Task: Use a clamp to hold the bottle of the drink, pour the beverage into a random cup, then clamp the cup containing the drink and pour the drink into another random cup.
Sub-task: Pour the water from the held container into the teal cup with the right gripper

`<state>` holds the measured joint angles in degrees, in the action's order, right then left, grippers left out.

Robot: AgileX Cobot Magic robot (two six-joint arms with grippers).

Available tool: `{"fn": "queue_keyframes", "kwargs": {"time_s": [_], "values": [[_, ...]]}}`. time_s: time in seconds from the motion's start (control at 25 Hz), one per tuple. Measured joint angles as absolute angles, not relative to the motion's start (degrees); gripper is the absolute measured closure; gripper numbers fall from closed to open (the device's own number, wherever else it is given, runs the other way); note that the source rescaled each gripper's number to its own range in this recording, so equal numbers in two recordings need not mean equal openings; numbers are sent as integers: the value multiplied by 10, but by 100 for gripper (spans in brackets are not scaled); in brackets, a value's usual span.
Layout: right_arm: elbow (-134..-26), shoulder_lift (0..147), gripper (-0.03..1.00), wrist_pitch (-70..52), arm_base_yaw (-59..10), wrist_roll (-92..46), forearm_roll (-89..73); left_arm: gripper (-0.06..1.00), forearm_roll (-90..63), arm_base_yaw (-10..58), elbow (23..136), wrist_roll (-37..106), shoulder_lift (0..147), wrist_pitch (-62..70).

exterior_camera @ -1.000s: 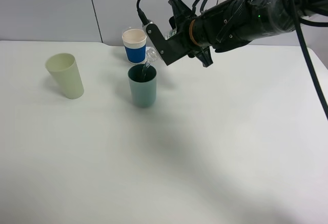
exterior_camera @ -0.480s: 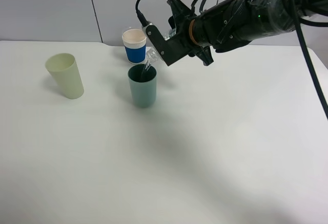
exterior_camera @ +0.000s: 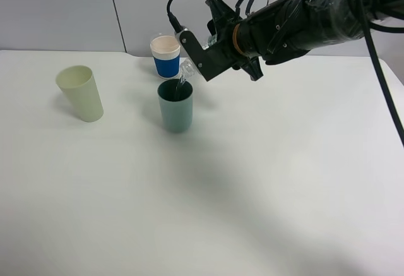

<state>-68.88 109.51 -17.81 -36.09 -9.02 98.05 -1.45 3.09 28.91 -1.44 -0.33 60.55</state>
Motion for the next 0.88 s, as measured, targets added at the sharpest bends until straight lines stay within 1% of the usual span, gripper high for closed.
{"fn": "queue_keyframes", "kwargs": {"time_s": [0.88], "values": [[-689, 1095, 97, -192, -361, -96, 991, -6, -15, 31, 289, -14, -3, 605]]}}
